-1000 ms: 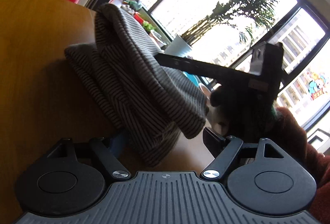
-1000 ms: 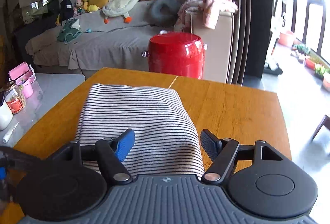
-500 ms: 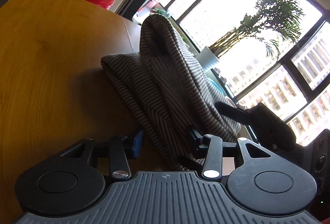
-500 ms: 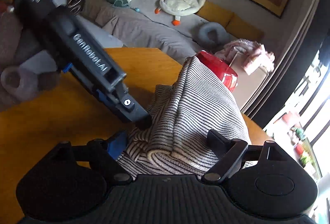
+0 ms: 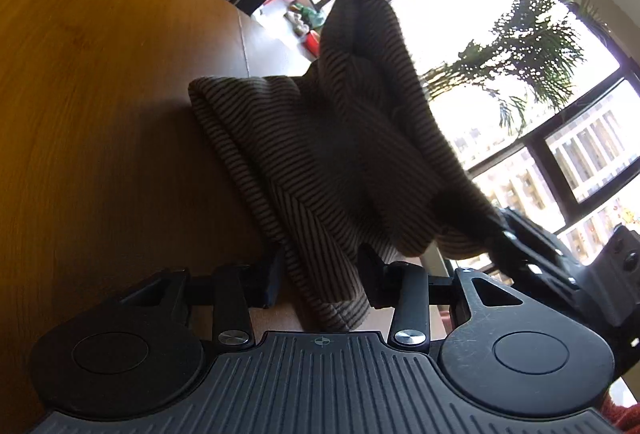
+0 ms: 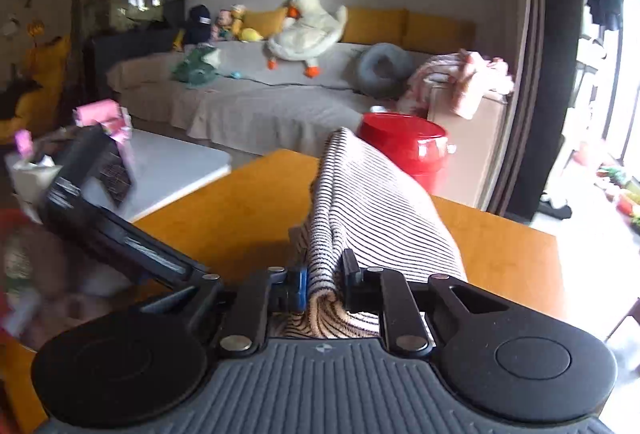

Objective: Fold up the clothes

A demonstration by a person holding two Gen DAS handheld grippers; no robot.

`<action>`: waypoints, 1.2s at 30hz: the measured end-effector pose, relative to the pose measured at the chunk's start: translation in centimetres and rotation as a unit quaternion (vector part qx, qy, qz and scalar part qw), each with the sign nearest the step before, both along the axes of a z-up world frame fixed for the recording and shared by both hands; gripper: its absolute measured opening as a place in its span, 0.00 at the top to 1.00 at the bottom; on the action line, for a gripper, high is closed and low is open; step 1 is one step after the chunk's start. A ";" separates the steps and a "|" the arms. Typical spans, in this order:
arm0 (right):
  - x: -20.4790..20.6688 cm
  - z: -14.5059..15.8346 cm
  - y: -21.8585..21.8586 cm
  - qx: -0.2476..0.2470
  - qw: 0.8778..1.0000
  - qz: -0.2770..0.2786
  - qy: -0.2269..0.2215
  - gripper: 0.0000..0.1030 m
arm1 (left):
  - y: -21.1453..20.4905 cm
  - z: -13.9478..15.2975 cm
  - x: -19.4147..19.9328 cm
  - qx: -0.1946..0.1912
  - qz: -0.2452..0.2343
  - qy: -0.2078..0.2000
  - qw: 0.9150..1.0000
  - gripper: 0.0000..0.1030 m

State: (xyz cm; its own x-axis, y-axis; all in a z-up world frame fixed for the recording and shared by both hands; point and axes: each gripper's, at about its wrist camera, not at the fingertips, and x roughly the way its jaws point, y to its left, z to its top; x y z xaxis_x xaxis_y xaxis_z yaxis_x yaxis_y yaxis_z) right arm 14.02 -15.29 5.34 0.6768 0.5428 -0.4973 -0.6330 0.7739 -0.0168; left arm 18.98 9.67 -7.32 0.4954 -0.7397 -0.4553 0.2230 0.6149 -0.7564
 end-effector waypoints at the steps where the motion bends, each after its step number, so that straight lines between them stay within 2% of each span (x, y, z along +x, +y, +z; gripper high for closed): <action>1: -0.1 -0.4 0.3 -0.007 1.000 0.009 0.009 0.85 | -0.1 -0.1 0.2 0.000 -0.001 0.002 1.000 0.61; 4: -0.4 -3.0 1.3 -0.047 0.999 0.016 0.017 0.85 | -0.1 -0.2 0.4 0.002 0.001 0.002 1.000 0.62; 6: -0.5 -3.9 1.7 -0.048 0.999 0.016 0.014 0.84 | -0.1 -0.3 0.5 0.010 0.003 0.002 1.000 0.69; 7: -0.7 -4.1 2.0 -0.054 0.998 0.018 0.008 0.83 | -0.1 -0.3 0.4 0.012 0.003 0.002 1.000 0.69; 10: -1.4 -4.7 3.1 -0.081 0.996 0.025 -0.012 0.76 | 0.2 0.0 0.4 0.024 0.009 0.000 1.000 0.69; 11: -1.7 -5.0 3.5 -0.089 0.995 0.027 -0.019 0.70 | 0.3 0.3 0.4 0.033 0.014 -0.005 0.999 0.67; 12: -2.0 -5.2 3.9 -0.099 0.994 0.030 -0.026 0.64 | 0.1 0.9 0.3 0.044 0.021 -0.014 0.999 0.66; 14: -2.7 -5.7 4.7 -0.123 0.991 0.035 -0.047 0.60 | 0.1 2.3 0.1 0.059 0.038 -0.038 0.997 0.65; 15: -2.9 -5.9 5.1 -0.133 0.989 0.036 -0.055 0.56 | 0.2 3.2 0.0 0.064 0.046 -0.052 0.996 0.58; 17: -3.2 -6.3 5.9 -0.145 0.987 0.037 -0.065 0.51 | 0.1 5.3 -0.1 0.072 0.055 -0.085 0.992 0.56; 21: -3.6 -6.7 6.9 -0.164 0.982 0.037 -0.082 0.50 | -1.9 8.9 0.5 0.072 0.039 -0.138 0.987 0.54; 22: -3.7 -6.7 7.0 -0.165 0.982 0.038 -0.083 0.50 | -2.3 9.2 1.0 0.070 0.031 -0.140 0.987 0.54; 25: -3.8 -6.3 6.6 -0.151 0.985 0.043 -0.074 0.45 | -3.8 8.5 3.6 0.074 0.011 -0.114 0.991 0.53; 28: -3.3 -4.3 4.5 -0.085 0.994 0.055 -0.032 0.39 | -4.0 6.3 5.3 0.088 0.014 -0.091 0.992 0.64; 29: -3.0 -3.5 3.6 -0.056 0.997 0.059 -0.013 0.32 | -4.0 5.5 5.8 0.092 0.014 -0.084 0.992 0.67; 30: -2.7 -2.7 2.5 -0.028 0.998 0.052 -0.005 0.20 | -3.8 5.1 5.9 0.091 0.015 -0.080 0.992 0.67; 32: -2.1 -1.1 0.3 0.023 0.999 0.025 -0.003 0.06 | -3.2 5.0 5.6 0.091 0.014 -0.081 0.992 0.68; 33: -1.9 -0.6 -0.5 0.032 0.999 0.005 -0.012 0.02 | -3.0 4.9 5.5 0.092 0.013 -0.082 0.992 0.70; 34: -1.4 -0.4 -1.2 0.024 0.999 -0.026 -0.031 0.01 | -2.9 4.8 5.4 0.093 0.013 -0.083 0.992 0.70; 36: -0.5 -0.9 -2.3 0.022 0.997 -0.067 -0.028 0.00 | -2.6 4.6 5.3 0.092 0.013 -0.084 0.992 0.72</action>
State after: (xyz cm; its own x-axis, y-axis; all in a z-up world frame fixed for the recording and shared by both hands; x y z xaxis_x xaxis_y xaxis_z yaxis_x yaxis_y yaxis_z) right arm 13.51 -17.63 4.43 0.7704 0.4660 -0.4351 -0.5230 0.8522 -0.0133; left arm 24.30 7.11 -2.70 0.5931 -0.6380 -0.4911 0.3193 0.7463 -0.5840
